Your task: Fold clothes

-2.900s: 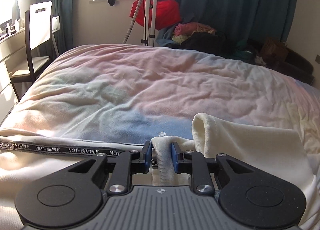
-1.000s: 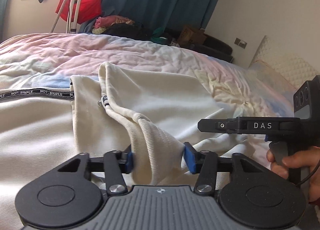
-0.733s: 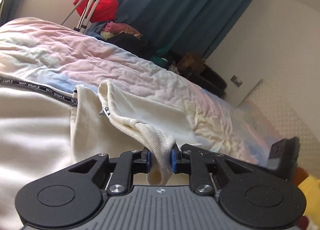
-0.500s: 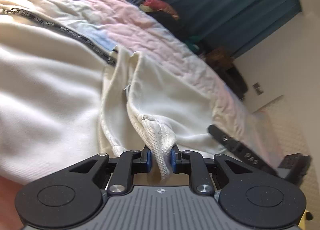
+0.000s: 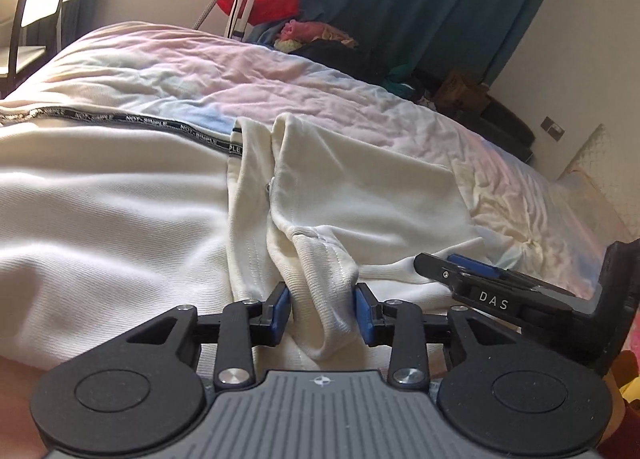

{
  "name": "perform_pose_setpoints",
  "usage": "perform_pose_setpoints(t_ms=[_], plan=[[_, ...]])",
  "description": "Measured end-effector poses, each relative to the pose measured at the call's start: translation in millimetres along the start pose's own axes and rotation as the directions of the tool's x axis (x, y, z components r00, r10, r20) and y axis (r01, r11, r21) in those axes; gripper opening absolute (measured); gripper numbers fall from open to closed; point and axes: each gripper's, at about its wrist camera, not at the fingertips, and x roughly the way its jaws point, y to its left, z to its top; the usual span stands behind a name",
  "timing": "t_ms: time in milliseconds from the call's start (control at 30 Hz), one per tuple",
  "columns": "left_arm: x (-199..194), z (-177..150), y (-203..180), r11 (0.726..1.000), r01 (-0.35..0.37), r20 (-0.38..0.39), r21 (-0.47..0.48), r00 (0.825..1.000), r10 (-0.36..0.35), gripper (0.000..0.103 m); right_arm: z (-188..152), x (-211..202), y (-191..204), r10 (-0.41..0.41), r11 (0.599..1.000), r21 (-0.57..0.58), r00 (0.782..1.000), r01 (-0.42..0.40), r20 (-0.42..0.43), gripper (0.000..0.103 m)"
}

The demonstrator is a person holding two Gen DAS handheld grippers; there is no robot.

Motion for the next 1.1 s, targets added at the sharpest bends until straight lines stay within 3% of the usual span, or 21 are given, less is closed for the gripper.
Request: perform_pose_setpoints(t_ms=[33,67,167,233,367,533,633,733,800,900,967,1033,1100], plan=[[-8,0,8,1.0,-0.009,0.012,-0.03,1.0,0.01,0.055,0,-2,1,-0.003,1.0,-0.005,1.0,0.003,0.001,0.056],[-15,-2,20,0.997,-0.018,0.021,-0.078,1.0,0.019,0.059,0,-5,3,-0.006,1.0,-0.011,1.0,0.006,0.002,0.056],[-37,-6,57,0.974,-0.039,0.044,-0.223,0.998,0.051,0.061,0,-14,6,-0.014,1.0,-0.024,1.0,0.014,0.007,0.056],[-52,-9,81,0.947,-0.051,0.057,-0.317,0.996,0.073,0.072,1,-20,8,-0.021,0.999,-0.026,1.0,0.021,0.01,0.056],[-81,-14,131,0.865,-0.068,0.077,-0.497,0.99,0.121,0.084,1,-25,9,-0.021,1.0,-0.01,1.0,0.021,0.012,0.057],[-118,-21,192,0.717,-0.074,0.087,-0.693,0.979,0.185,0.084,1,-29,11,-0.009,1.0,-0.005,1.0,0.009,0.016,0.057],[-113,-18,201,0.677,-0.049,0.119,-0.735,0.973,0.199,0.084,1,-29,11,-0.001,1.0,0.011,1.0,0.001,0.01,0.057],[-105,-9,206,0.669,-0.094,0.145,-0.738,0.945,0.293,0.084,3,-27,10,0.014,0.999,0.034,1.0,-0.014,0.005,0.057],[-97,-7,213,0.628,-0.119,0.153,-0.769,0.92,0.361,0.083,5,-26,12,0.029,0.999,0.044,1.0,-0.029,0.005,0.057],[-91,-9,226,0.569,-0.12,0.183,-0.813,0.877,0.445,0.07,6,-29,19,0.058,0.998,0.026,0.998,-0.058,0.017,0.057],[-93,-8,231,0.558,-0.157,0.187,-0.815,0.84,0.51,0.063,7,-32,26,0.083,0.997,0.003,0.996,-0.083,0.025,0.057],[-96,-7,237,0.549,-0.195,0.189,-0.813,0.803,0.565,0.049,5,-31,33,0.103,0.994,-0.022,0.994,-0.102,0.029,0.057],[-97,-5,244,0.572,-0.202,0.209,-0.795,0.793,0.572,0.041,2,-27,40,0.112,0.993,-0.05,0.993,-0.11,0.025,0.057]])
